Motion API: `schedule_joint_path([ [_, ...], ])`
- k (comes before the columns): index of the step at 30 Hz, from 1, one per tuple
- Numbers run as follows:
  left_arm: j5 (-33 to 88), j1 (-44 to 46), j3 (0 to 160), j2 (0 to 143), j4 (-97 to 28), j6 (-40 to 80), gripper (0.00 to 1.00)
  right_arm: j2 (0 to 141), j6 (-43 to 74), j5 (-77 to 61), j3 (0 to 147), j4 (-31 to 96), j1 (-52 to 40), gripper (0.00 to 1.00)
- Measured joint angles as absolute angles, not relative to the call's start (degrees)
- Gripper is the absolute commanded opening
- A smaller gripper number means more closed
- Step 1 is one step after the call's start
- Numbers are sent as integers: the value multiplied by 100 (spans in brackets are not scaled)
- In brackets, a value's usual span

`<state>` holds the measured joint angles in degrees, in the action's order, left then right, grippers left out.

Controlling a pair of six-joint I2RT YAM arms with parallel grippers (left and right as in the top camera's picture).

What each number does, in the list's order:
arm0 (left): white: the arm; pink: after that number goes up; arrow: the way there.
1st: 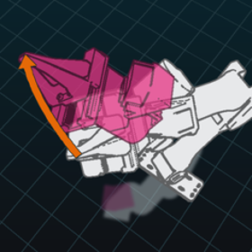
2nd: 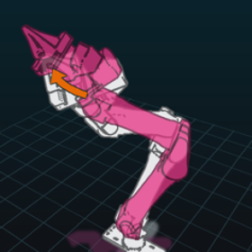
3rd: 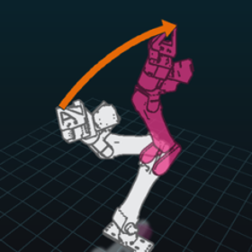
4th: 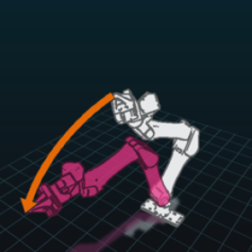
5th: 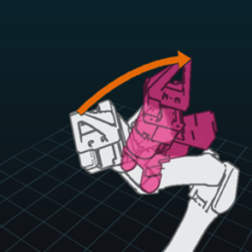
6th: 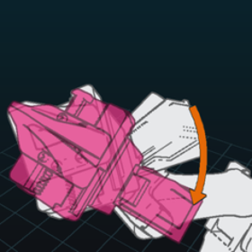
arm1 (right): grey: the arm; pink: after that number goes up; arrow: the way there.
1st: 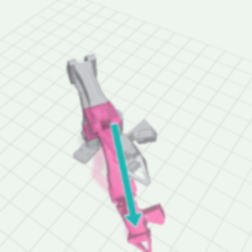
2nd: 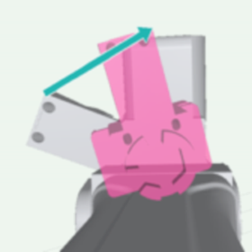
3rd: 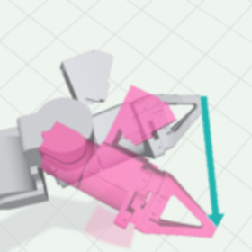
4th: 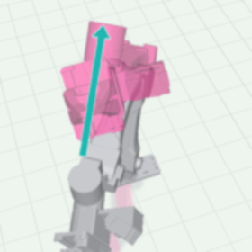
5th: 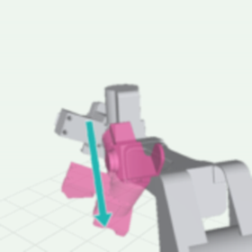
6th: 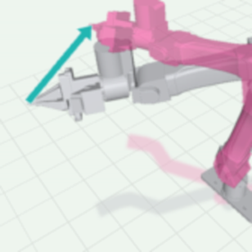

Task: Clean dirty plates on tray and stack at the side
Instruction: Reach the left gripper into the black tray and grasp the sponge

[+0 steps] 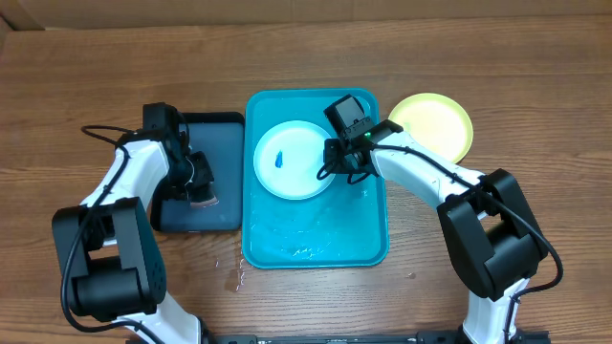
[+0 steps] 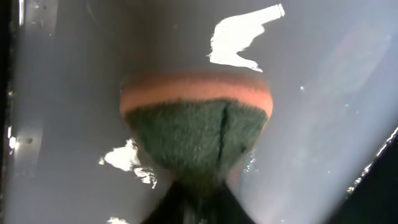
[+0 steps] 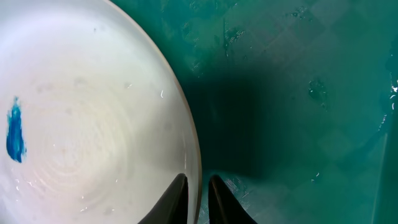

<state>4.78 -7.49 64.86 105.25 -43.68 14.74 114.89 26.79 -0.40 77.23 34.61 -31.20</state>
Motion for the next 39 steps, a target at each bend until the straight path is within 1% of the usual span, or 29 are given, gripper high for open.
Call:
schedule_joint_path([
  [8,482,-749,6508,10523,-4421,1135,4,11489,2674,-40,7723,3463,-3120,12],
  [18,-204,-749,6525,10460,-4104,878,4,11489,2681,-40,7723,3474,-3120,11],
  [27,-327,-749,6525,10457,-4025,786,4,11489,2679,-38,7723,3474,-3120,12],
  [30,-316,-749,6525,10457,-4023,738,21,11489,2679,-40,7723,3470,-3120,12],
  [32,-309,-749,6525,10457,-4016,753,22,11489,2679,-38,7723,3472,-3122,12],
  [36,-307,-749,6525,10457,-3999,753,13,11489,2679,-38,7723,3474,-3120,12],
  [38,-307,-749,6523,10457,-3999,762,4,11489,2679,-38,7723,3472,-3120,12],
  [39,-305,-749,6523,10457,-3997,766,4,11489,2676,-38,7723,3474,-3120,12],
])
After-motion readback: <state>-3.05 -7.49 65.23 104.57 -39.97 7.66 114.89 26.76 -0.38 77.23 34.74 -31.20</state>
